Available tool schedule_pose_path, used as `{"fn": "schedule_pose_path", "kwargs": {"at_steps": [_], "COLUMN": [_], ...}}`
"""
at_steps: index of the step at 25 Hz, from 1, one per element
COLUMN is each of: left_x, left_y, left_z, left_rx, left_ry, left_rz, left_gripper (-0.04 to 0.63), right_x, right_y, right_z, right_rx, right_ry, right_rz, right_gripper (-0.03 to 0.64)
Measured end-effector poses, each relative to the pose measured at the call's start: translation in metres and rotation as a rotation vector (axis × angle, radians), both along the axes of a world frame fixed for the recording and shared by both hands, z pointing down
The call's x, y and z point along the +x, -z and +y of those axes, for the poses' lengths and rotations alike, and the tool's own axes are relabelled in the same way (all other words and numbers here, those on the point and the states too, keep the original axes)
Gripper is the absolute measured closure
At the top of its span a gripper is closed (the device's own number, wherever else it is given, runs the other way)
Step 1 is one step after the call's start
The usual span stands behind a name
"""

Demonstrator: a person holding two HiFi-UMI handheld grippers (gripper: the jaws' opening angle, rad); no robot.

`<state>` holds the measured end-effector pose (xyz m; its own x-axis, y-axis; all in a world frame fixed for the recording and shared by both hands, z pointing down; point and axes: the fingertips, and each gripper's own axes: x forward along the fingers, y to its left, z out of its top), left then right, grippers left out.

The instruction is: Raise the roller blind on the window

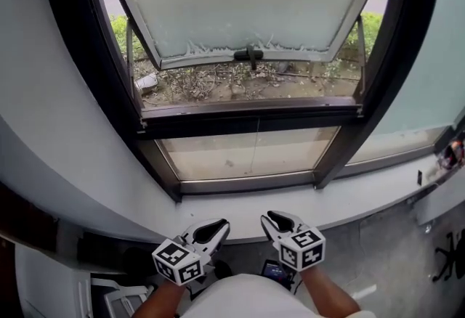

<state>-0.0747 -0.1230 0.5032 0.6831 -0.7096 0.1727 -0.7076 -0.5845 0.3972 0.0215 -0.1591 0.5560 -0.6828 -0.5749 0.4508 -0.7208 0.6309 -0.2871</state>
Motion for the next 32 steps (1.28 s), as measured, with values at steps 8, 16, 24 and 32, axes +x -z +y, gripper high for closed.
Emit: {"fn": "schedule_pose_path", "kwargs": {"at_steps": [8, 16, 24, 32], "left_x": [-0.025, -0.023, -0.008, -0.006], "left_y": [-0.001, 0.001, 0.007, 0.014], "left_z": [-0.026, -0.063, -0.098, -0.129], "left_rx": [0.019, 0.049, 0.085, 0.139], "left_ry": [-0.053, -0.043, -0.012, -0.001], "left_rz": [-0.022, -0.067, -0.123, -0.221], "left_gripper": [0.549, 0.549, 0.548, 0.546], "right_x": [-0.022, -0.019, -0.003, 0.005], "right_y": [0.004, 0.013, 0.031, 0.039], "right_z": [-0.028, -0.066, -0.105, -0.138], "right_rx": [0.02, 0.06, 0.131, 0.182], "right_ry": [-0.049, -0.03, 0.019, 0.03], "right_rz": [0.024, 0.049, 0.097, 0.143], "right_gripper": [0.537, 0.537, 0.537, 0.537]}}
